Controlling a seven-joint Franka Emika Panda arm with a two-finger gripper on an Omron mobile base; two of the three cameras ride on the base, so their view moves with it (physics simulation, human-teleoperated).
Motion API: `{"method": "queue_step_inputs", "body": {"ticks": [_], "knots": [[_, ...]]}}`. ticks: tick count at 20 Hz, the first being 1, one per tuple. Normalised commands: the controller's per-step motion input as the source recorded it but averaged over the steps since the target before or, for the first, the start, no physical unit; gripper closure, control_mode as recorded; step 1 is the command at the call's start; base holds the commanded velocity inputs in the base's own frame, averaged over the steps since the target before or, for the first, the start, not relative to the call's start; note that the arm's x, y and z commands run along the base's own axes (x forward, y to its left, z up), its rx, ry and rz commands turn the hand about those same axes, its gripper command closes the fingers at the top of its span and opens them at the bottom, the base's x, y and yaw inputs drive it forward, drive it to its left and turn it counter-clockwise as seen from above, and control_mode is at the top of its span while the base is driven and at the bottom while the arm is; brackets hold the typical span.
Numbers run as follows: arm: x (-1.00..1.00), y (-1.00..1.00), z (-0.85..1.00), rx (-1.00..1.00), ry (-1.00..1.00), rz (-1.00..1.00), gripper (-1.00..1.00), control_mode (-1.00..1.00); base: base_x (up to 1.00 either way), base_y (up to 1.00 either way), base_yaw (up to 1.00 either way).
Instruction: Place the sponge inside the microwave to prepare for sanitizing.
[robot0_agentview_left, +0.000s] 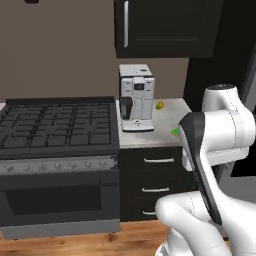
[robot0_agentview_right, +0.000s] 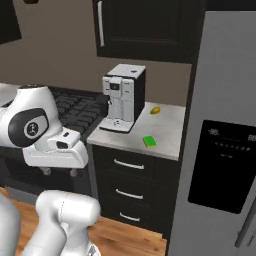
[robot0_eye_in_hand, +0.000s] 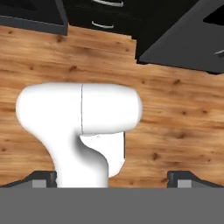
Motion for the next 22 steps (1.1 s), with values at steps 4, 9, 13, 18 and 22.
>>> {"method": "queue_step_inputs", "body": {"ticks": [4,9,13,18,22], "knots": [[0.00,0.00,0.00,0.00,0.00,0.00,-1.00,1.00,0.80,0.25,-0.26],[0.00,0.00,0.00,0.00,0.00,0.00,-1.00,1.00,0.63,0.75,-0.30],[0.00,0.00,0.00,0.00,0.00,0.00,-1.00,1.00,0.43,0.24,-0.17],[0.00,0.00,0.00,0.00,0.00,0.00,-1.00,1.00,0.20,-0.03,0.00],[0.00,0.00,0.00,0.00,0.00,0.00,-1.00,1.00,0.00,-0.13,0.00]]}}
